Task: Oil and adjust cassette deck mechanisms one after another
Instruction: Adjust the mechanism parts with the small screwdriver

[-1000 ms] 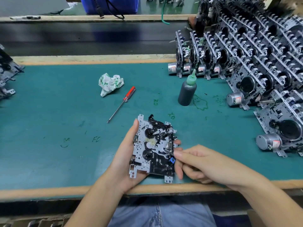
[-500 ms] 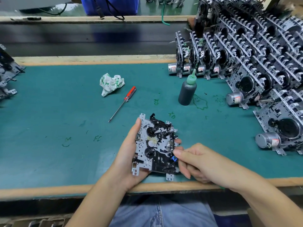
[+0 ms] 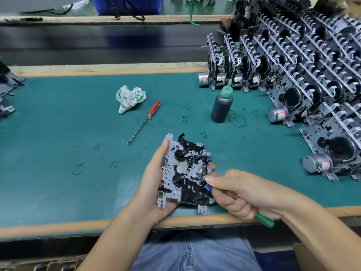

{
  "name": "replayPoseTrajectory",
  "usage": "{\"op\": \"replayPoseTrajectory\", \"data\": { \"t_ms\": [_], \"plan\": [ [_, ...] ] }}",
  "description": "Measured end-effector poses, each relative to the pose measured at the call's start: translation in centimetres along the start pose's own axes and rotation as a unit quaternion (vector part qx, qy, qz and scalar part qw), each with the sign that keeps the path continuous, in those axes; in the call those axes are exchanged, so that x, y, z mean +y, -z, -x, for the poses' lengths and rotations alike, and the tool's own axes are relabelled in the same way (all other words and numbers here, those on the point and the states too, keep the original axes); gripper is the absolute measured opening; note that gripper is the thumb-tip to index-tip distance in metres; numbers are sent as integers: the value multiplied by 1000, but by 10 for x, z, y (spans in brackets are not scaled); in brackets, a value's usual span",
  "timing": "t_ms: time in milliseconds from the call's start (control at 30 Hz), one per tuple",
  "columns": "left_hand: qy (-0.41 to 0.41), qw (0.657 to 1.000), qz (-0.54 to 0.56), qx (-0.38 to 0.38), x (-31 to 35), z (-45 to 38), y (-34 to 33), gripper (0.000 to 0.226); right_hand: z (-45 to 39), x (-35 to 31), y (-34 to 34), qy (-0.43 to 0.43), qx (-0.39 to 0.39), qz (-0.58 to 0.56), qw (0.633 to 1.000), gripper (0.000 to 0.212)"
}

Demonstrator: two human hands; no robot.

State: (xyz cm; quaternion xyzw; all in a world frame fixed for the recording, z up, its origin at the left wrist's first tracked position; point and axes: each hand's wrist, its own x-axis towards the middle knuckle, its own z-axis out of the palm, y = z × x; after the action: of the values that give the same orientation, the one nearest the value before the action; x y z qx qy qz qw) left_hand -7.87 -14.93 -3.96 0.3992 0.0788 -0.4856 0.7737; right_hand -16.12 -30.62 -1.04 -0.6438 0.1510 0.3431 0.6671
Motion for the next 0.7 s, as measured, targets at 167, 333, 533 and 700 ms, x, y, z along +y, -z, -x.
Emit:
{"op": "replayPoseTrajectory", "data": {
  "t_ms": [167,333,533,700],
  "plan": [
    [-4,1000,-13,2,-1,-1,1,67,1,-2,4,-21,-21,1,1000,46],
    [-6,1000,-23,-7,-2,-1,2,68,2,-3,9,-37,-37,2,999,47],
    [21,997,40,-58,2,4,6,78,4,3,9,11,-34,-73,997,46],
    [37,989,116,-89,3,10,9,96,8,8,11,87,59,-203,974,27]
  ]
}}
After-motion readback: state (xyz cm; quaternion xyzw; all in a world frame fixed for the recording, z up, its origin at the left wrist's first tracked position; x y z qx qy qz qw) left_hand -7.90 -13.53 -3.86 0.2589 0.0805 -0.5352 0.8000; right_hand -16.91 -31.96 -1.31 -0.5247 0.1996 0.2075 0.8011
